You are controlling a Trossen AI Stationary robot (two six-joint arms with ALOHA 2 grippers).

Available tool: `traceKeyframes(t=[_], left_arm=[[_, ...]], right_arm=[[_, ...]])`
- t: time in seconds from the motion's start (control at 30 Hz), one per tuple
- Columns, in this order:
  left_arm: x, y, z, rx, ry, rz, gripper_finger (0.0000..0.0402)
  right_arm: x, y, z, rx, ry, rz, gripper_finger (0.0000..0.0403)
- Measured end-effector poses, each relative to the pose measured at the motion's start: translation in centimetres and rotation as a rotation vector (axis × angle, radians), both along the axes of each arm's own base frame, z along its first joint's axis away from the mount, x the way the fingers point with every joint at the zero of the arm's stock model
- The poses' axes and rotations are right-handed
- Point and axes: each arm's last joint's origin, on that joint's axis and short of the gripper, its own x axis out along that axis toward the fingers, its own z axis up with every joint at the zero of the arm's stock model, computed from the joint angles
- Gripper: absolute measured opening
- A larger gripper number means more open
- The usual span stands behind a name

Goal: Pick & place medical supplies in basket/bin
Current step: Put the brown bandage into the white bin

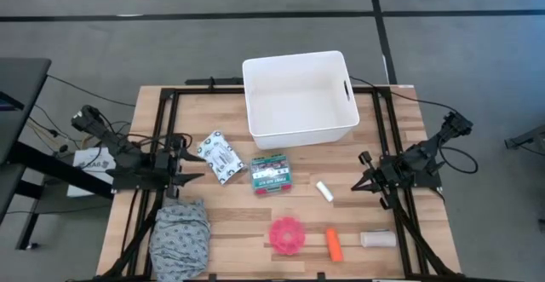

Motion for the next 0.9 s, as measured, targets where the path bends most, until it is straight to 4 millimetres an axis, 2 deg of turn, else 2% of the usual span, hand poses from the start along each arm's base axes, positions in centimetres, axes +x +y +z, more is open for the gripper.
traceKeyframes(t=[0.2, 0.37, 0.63, 0.9], left_arm=[[0.6, -0.6, 2.5, -0.018, -0.024, -0.056, 0.0178], [0.8, -1.0, 2.8, 0.058, -0.046, -0.138, 0.0178], [0.8, -1.0, 3.1, 0.069, -0.077, -0.136, 0.0178], [0.7, -1.0, 3.6, 0.150, -0.130, -0.121, 0.0178]], right_arm=[[0.0, 0.0, 0.0, 0.000, 0.000, 0.000, 0.0005], [0.0, 0.0, 0.0, 0.000, 0.000, 0.000, 0.0005], [0.0, 0.0, 0.0, 0.000, 0.000, 0.000, 0.0005], [0.0, 0.0, 0.0, -0.031, -0.014, -0.001, 0.0005]])
